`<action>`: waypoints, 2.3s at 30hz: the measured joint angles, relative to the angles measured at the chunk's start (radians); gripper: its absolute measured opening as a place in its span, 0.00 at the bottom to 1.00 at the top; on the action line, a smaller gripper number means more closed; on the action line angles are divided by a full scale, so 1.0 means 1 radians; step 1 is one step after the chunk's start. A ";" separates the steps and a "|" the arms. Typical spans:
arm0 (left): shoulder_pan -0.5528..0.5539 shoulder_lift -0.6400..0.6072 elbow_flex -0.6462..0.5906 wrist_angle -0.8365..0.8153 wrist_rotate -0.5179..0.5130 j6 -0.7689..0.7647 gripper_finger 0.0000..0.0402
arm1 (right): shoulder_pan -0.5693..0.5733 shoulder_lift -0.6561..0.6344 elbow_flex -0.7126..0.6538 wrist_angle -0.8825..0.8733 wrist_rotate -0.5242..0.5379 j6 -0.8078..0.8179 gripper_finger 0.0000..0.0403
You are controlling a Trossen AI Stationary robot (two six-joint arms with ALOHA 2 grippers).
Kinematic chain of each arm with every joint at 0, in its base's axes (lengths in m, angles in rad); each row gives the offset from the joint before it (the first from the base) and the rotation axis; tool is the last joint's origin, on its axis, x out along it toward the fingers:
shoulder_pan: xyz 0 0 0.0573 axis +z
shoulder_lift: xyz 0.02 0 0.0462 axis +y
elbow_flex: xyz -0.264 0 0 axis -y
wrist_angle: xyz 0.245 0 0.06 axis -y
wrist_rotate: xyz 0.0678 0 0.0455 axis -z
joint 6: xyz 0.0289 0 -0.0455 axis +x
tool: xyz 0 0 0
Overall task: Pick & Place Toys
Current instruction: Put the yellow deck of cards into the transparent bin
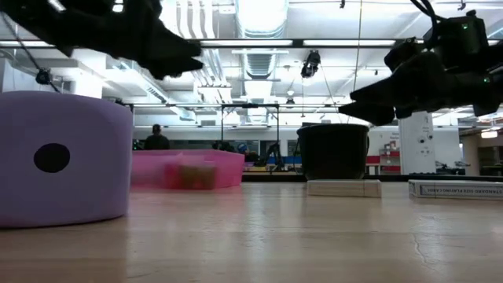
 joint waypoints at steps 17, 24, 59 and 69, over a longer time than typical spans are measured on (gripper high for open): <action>0.000 -0.460 -0.342 0.028 -0.012 -0.026 0.73 | 0.000 0.422 0.214 0.088 -0.033 0.022 0.94; 0.000 -0.467 -0.355 0.029 -0.012 -0.030 0.73 | 0.008 0.436 0.305 -0.062 -0.043 0.044 0.94; 0.001 -0.453 -0.355 -0.035 -0.091 -0.143 0.73 | 0.126 0.309 0.535 -0.799 0.141 -0.023 0.90; 0.000 -0.441 -0.355 -0.051 -0.091 -0.213 0.73 | 0.244 0.232 0.674 -1.297 0.271 0.034 0.39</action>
